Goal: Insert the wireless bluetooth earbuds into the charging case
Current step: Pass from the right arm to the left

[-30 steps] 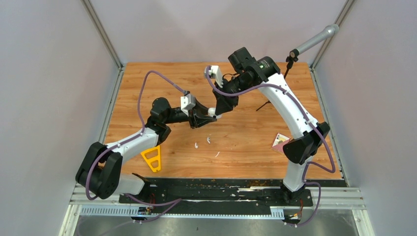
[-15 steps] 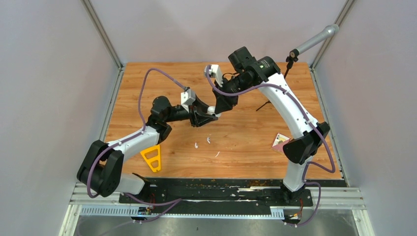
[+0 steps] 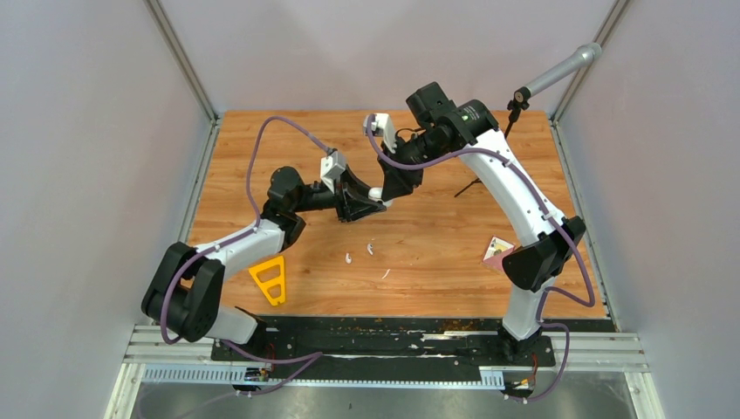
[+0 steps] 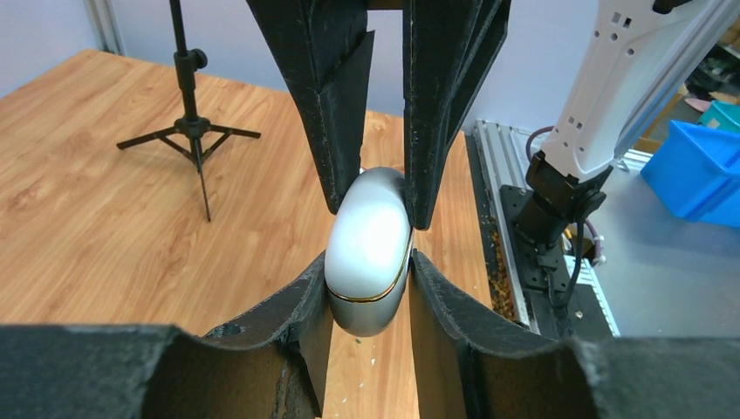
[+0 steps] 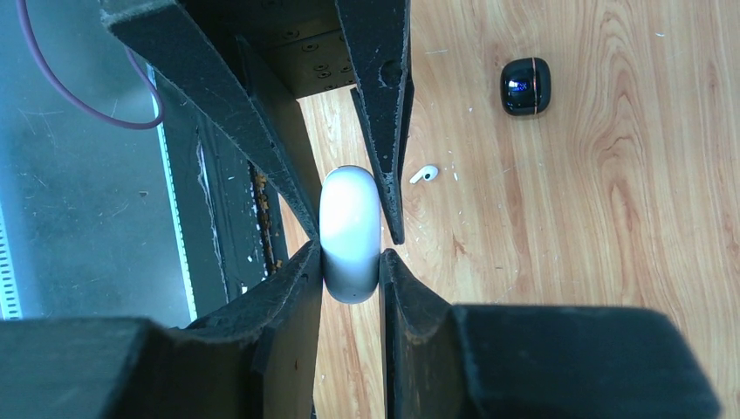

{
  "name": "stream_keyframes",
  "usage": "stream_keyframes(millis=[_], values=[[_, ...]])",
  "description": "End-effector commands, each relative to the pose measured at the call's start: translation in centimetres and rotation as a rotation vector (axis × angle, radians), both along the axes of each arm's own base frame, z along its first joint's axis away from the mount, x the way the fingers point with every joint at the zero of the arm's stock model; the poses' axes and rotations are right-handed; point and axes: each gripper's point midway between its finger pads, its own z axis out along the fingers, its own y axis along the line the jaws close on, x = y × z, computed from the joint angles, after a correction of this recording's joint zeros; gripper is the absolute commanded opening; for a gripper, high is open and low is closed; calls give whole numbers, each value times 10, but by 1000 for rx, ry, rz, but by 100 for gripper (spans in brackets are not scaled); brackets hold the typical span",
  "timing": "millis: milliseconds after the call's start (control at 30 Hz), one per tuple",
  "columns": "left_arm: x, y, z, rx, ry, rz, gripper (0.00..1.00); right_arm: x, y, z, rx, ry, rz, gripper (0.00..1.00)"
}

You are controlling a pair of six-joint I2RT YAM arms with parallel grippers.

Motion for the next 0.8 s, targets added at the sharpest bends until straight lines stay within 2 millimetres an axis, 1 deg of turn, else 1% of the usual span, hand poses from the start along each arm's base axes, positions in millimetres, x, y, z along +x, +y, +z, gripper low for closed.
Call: stream_keyframes(millis=[0, 200, 300, 367, 467, 600, 633, 733, 767], values=[[2, 1, 20, -37, -31, -7, 42, 2, 0, 20, 54, -58, -6, 10], [5, 3, 20, -37, -27, 4, 45, 3, -2, 20, 54, -57, -10, 10], [5, 3, 20, -37, -30, 2, 43, 4, -2, 19, 53, -57, -10, 9], [5, 3, 20, -36, -30, -1, 37, 4, -1, 19, 53, -58, -8, 9], [6, 3, 19, -35, -46, 1, 21, 4, -1, 18, 55, -54, -6, 10], [8, 2, 16, -27, -70, 6, 6, 4, 1, 17, 61, -36, -7, 13], [9, 3, 15, -27, -80, 7, 4, 4, 2, 15, 58, -30, -9, 15], [7, 3, 13, -28, -119, 5, 1, 9, 1, 10, 38, -21, -41, 30], [6, 4, 14, -30, -130, 6, 1, 10, 1, 8, 31, -20, -47, 32]])
